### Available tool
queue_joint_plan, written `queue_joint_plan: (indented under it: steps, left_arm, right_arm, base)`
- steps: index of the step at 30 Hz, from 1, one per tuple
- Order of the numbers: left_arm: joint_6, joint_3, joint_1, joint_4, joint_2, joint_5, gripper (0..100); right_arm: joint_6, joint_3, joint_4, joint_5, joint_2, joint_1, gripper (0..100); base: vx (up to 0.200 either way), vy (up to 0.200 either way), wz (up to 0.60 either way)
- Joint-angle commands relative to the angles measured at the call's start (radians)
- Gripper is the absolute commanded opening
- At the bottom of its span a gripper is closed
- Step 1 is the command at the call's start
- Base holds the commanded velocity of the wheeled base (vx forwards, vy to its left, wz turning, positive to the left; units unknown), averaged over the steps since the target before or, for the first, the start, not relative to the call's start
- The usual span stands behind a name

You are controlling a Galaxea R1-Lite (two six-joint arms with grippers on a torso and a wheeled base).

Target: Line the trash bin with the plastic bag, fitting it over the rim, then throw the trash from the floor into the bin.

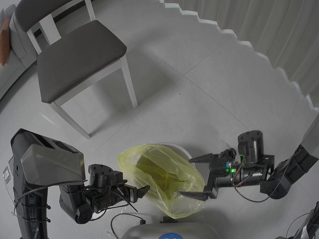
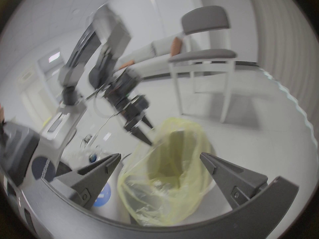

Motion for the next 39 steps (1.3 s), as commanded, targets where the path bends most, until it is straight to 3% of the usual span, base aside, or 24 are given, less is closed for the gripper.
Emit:
queue_joint_plan:
  steps: [1, 8, 21, 28, 39]
  left_arm:
    - [-0.02, 0.0, -0.004, -0.002, -0.001, 0.002, 0]
    - [-0.025, 0.009, -0.016, -0.005, -0.013, 0.003, 0]
    - [-0.026, 0.042, -0.033, -0.018, -0.034, 0.015, 0]
    - [-0.025, 0.041, -0.038, -0.045, -0.033, 0.022, 0]
    - [-0.026, 0.046, -0.035, -0.05, -0.036, 0.02, 0]
  right_arm:
    - [0.083, -0.063, -0.052, 0.011, -0.043, -0.113, 100]
    - [0.08, -0.126, -0.03, 0.011, 0.034, -0.153, 100]
    - [0.023, -0.213, 0.011, 0.012, 0.21, -0.128, 100]
    - [-0.093, -0.213, 0.013, 0.012, 0.238, -0.113, 100]
    - [-0.097, -0.299, 0.092, 0.009, 0.282, -0.064, 100]
  base:
    - [0.0, 0.0, 0.0]
    - [0.0, 0.0, 0.0]
    - [0.0, 0.0, 0.0]
    - [0.0, 0.0, 0.0]
    - [0.0, 0.0, 0.0]
